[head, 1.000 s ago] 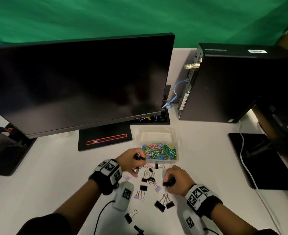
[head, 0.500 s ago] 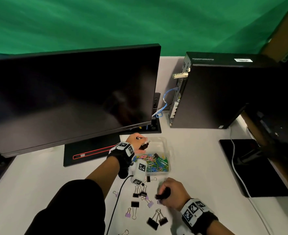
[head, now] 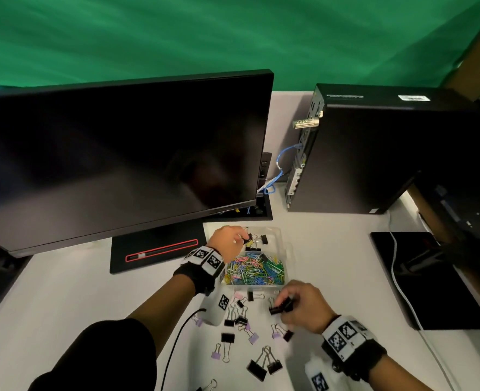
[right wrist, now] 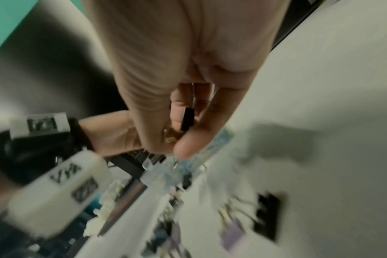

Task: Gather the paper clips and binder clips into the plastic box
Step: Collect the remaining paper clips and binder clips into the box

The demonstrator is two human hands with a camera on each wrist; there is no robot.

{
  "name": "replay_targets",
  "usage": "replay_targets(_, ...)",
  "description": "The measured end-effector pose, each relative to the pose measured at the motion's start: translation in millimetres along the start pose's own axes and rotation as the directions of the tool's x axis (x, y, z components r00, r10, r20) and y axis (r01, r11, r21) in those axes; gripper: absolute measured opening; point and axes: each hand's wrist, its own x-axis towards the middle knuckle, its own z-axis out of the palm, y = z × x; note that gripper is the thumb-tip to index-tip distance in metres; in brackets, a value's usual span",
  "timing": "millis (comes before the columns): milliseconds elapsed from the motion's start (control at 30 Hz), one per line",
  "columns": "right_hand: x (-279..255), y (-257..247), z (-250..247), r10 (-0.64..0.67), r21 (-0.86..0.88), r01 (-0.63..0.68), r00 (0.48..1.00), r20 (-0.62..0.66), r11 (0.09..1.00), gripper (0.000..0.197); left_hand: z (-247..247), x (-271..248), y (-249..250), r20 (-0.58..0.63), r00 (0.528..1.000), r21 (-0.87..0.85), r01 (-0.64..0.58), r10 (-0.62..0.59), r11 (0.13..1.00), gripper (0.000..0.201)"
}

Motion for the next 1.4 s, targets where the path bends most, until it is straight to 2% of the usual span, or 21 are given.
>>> replay_targets(133, 26.0, -32.4, -26.2, 0.0, 0.091, 0.002, 1.0, -0.022, 0.996, 0.027, 7.8, -25.1, -9.9, 0.091, 0.996, -0.003, -0.01, 0.01, 1.0, 0.026)
replay_targets(233, 61.2, -48.1, -37.2, 0.008, 0.083, 0.003, 0.992, -0.123, 0.997, 0.026, 20.1, -44.8, -15.0, 0.13, 0.989, 0.015, -0.075, 0.073, 0.997, 0.021)
replay_targets(300, 85.5, -54.0, -38.8, 0.02, 0.054, -0.01, 0.98, -0.198, 0.999, 0.026, 30.7, -51.6, -15.1, 0.118, 0.987, 0.06, -0.119, 0.112, 0.991, 0.026)
replay_targets(367, 105.7, -57.3, -37.6, 0.054, 0.042, -0.045, 0.969, -0.24, 0.998, 0.023, 39.9, -50.2, -10.5, 0.081, 0.991, 0.075, -0.111, 0.105, 0.991, 0.031)
replay_targets(500, 127.7, -52.2, -32.8, 0.113, 0.007, -0.115, 0.971, -0.211, 0.993, 0.019, 50.8, -33.3, 6.8, -0.009, 0.998, 0.083, -0.055, 0.056, 0.995, 0.034)
replay_targets(600, 130.6, -43.2, -33.0, 0.108, -0.043, -0.12, 0.973, -0.202, 0.992, 0.028, 56.8, -22.1, 13.2, -0.002, 1.0, 0.076, -0.008, 0.008, 0.997, 0.036)
replay_targets(700, 122.5, -35.1, -37.6, 0.043, -0.076, -0.058, 0.981, -0.191, 0.995, 0.037, 63.2, -15.1, 16.1, -0.009, 1.0, 0.106, 0.017, -0.017, 0.994, 0.035)
replay_targets(833, 109.6, -23.0, -46.2, 0.009, 0.002, -0.009, 0.984, -0.177, 1.0, 0.042, 68.9, -6.8, 19.5, -0.022, 1.0, 0.173, 0.013, -0.01, 0.985, 0.032)
replay_targets(933, 99.3, -15.7, -52.6, -0.009, 0.082, 0.027, 0.977, -0.215, 0.996, 0.044, 70.0, -2.5, 24.3, -0.022, 1.0, 0.183, -0.005, 0.009, 0.983, 0.025)
replay_targets(1000, 85.7, -12.4, -56.1, -0.013, 0.075, 0.031, 0.973, -0.23, 0.997, 0.044, 69.3, -1.6, 27.7, -0.03, 0.999, 0.181, -0.027, 0.033, 0.983, 0.022)
replay_targets(1100, 57.2, -5.4, -56.6, -0.074, -0.064, 0.066, 0.988, -0.135, 0.996, 0.037, 60.6, -3.1, 29.6, -0.055, 0.997, 0.121, -0.04, 0.047, 0.992, 0.021)
replay_targets(1167, 37.6, 2.6, -51.3, -0.088, -0.203, 0.09, 0.996, 0.017, 0.975, 0.035, 50.0, -0.8, 25.7, -0.099, 0.995, 0.047, 0.002, 0.003, 0.999, 0.018)
replay_targets(1233, 18.4, 9.9, -40.2, -0.047, -0.297, 0.09, 0.988, 0.15, 0.95, 0.027, 36.4, 5.2, 17.8, -0.146, 0.988, 0.005, 0.061, -0.059, 0.998, 0.018)
replay_targets(1267, 8.9, 12.1, -33.0, -0.014, -0.323, 0.079, 0.98, 0.2, 0.943, 0.034, 29.4, 9.0, 13.0, -0.163, 0.982, 0.002, 0.094, -0.092, 0.996, 0.019)
replay_targets(1367, -17.0, 18.6, -9.5, 0.087, -0.364, 0.035, 0.946, 0.313, 0.931, 0.089, 14.2, 20.3, -3.3, -0.158, 0.971, -0.003, 0.183, -0.181, 0.983, 0.023)
replay_targets(1400, -24.0, 19.9, -2.1, 0.097, -0.37, 0.034, 0.939, 0.33, 0.928, 0.101, 11.1, 22.2, -7.7, -0.137, 0.971, -0.006, 0.195, -0.194, 0.981, 0.025)
